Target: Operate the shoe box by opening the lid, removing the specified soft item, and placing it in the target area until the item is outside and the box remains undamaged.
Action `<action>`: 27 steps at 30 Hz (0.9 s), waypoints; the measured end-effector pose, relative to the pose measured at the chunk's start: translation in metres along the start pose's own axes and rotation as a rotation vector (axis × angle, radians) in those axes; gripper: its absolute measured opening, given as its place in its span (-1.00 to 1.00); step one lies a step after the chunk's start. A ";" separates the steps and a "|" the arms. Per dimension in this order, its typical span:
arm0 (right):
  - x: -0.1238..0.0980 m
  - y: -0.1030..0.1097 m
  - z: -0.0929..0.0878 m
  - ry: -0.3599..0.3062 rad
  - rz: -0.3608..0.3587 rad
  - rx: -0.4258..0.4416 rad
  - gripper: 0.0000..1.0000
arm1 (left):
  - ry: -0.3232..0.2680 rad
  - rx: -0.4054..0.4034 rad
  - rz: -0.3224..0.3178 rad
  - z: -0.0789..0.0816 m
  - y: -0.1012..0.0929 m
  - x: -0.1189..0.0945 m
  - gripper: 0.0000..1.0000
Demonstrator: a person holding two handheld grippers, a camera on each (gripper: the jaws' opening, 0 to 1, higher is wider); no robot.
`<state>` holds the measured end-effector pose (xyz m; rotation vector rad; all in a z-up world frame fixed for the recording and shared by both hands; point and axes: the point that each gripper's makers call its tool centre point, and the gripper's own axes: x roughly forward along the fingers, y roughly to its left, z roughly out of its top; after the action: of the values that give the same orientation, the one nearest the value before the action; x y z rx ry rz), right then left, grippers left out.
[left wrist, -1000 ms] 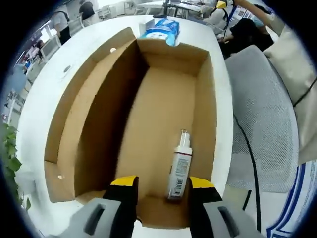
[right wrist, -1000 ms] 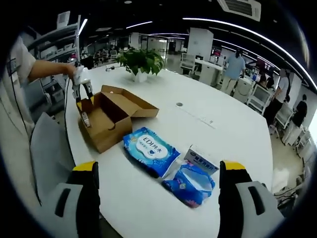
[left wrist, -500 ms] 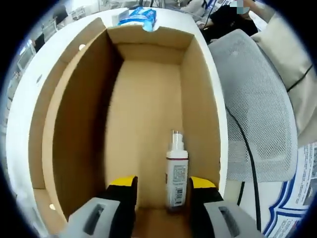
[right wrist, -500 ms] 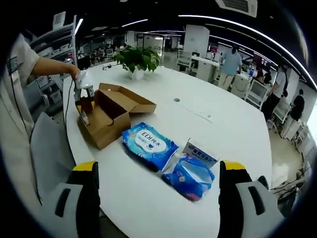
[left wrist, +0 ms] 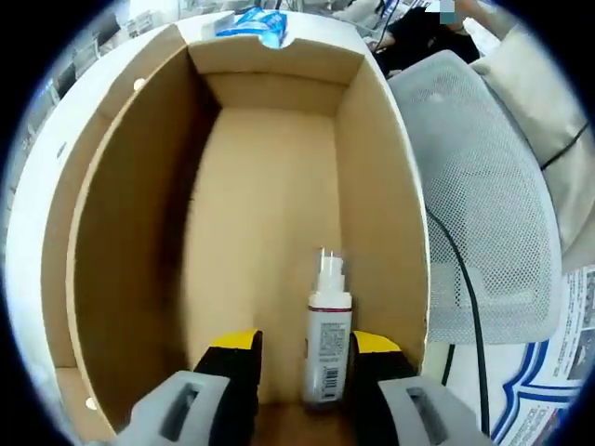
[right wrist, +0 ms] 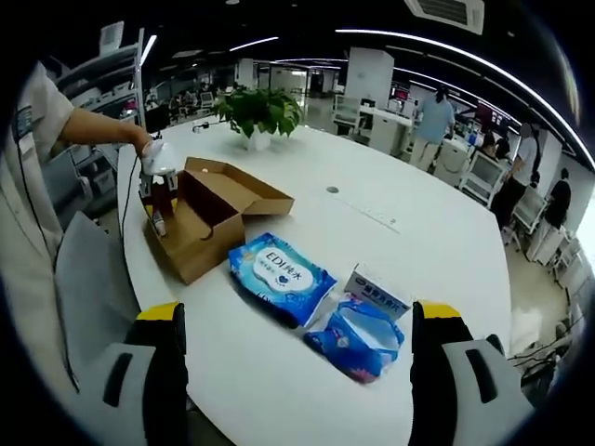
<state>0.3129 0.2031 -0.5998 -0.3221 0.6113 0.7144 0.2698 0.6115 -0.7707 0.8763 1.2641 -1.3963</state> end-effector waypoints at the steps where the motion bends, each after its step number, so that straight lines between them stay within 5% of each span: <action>1: 0.000 0.000 -0.001 0.003 -0.001 0.001 0.92 | 0.002 -0.008 0.006 0.000 0.001 0.001 -0.27; 8: 0.001 0.003 -0.003 0.006 0.007 -0.001 0.92 | 0.008 0.014 0.033 0.000 0.004 0.009 -0.51; 11: 0.001 0.004 -0.003 0.000 0.011 -0.002 0.92 | -0.007 -0.082 0.042 0.002 0.005 0.009 -0.54; 27: 0.004 0.019 0.006 -0.036 0.054 -0.039 0.79 | -0.027 -0.079 0.066 0.005 0.004 0.001 -0.63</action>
<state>0.3047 0.2215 -0.5995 -0.3289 0.5738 0.7830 0.2741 0.6065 -0.7718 0.8349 1.2501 -1.2932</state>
